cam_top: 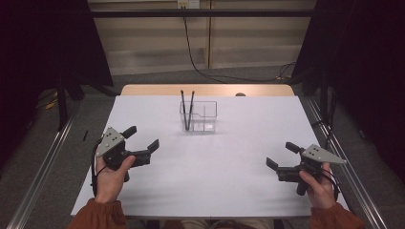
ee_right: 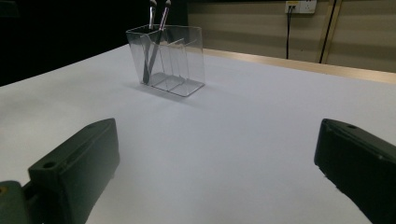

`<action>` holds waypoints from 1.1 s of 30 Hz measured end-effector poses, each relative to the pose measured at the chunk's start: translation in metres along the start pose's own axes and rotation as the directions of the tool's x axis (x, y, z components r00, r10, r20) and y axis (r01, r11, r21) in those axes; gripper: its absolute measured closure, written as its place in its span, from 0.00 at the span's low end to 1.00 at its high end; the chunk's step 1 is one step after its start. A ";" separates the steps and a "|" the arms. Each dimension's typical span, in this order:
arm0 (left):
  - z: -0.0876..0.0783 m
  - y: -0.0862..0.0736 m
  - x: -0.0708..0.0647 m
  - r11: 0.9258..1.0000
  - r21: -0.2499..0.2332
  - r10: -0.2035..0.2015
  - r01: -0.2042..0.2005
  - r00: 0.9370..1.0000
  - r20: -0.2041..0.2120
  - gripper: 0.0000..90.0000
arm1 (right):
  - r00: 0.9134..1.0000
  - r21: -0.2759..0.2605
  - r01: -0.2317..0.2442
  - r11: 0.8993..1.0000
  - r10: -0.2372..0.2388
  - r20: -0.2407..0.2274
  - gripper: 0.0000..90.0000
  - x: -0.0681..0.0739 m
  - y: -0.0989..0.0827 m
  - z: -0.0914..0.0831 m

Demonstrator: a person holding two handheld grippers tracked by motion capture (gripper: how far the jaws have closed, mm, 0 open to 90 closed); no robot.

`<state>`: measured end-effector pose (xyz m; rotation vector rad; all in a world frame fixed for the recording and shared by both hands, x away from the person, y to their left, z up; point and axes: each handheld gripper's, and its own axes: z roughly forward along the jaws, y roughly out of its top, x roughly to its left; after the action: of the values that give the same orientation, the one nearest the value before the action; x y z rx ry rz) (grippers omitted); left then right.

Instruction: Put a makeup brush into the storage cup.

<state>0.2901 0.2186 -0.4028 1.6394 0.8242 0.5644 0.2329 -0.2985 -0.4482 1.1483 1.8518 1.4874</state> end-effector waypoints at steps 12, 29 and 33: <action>-0.020 -0.012 -0.004 0.999 0.032 0.001 -0.001 1.000 -0.022 0.06 | 1.000 0.000 -0.002 1.000 0.002 0.002 0.00 0.001 0.000 0.000; -0.048 -0.029 -0.010 0.999 0.032 -0.011 0.012 0.999 -0.052 0.05 | 1.000 0.001 0.007 1.000 -0.007 0.002 0.00 0.001 0.000 -0.001; -0.051 -0.035 -0.012 0.999 0.038 -0.007 0.009 0.998 -0.056 0.05 | 1.000 0.001 0.010 1.000 -0.010 0.002 0.00 0.001 0.000 -0.001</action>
<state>0.2374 0.2450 -0.4246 1.6604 0.8869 0.5948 0.2317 -0.2978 -0.4481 1.1396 1.8541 1.4794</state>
